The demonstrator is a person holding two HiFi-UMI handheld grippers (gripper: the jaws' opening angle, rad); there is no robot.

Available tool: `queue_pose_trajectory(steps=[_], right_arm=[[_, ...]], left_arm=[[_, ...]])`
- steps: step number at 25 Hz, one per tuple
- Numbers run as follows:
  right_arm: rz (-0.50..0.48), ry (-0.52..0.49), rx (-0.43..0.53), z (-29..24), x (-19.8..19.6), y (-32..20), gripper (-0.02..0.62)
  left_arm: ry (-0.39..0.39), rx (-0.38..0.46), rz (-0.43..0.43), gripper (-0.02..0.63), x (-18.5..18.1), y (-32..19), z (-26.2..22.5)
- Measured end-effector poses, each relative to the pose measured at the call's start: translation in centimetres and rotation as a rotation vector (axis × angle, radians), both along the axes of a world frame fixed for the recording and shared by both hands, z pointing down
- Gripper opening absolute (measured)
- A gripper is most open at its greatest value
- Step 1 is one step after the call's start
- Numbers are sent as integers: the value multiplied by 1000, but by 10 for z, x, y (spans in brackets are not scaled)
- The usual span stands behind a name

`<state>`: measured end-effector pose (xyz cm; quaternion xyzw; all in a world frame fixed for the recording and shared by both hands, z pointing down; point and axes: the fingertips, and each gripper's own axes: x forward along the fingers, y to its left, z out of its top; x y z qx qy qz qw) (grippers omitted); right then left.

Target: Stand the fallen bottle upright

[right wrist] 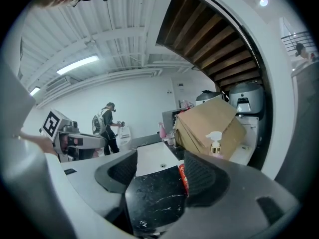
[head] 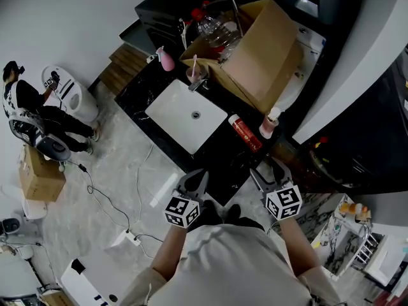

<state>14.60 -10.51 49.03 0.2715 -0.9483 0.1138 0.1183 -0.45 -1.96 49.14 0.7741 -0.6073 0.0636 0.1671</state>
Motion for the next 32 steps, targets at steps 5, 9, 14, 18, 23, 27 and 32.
queue_pose_trajectory(steps=[5,9,14,18,23,27,32], right_arm=[[30,12,-4,3,-10,-10,298],[69,30,-11,6,-23,-19,299],[122,69,-10,9,-40,-30,302],[154,103,1,12,-55,-47,304],[181,159,-1,18,-69,-67,304],[187,200,-11,31,-80,-84,304],[196,257,-32,54,-96,-99,304]], left_arm=[[5,-4,33,6,-10,-14,2],[9,-15,77,6,-26,-29,6],[18,-31,156,6,-43,-50,11],[30,-39,212,6,-57,-71,18],[47,-59,279,6,-67,-94,29],[60,-75,312,6,-76,-111,39],[69,-103,342,6,-88,-124,56]])
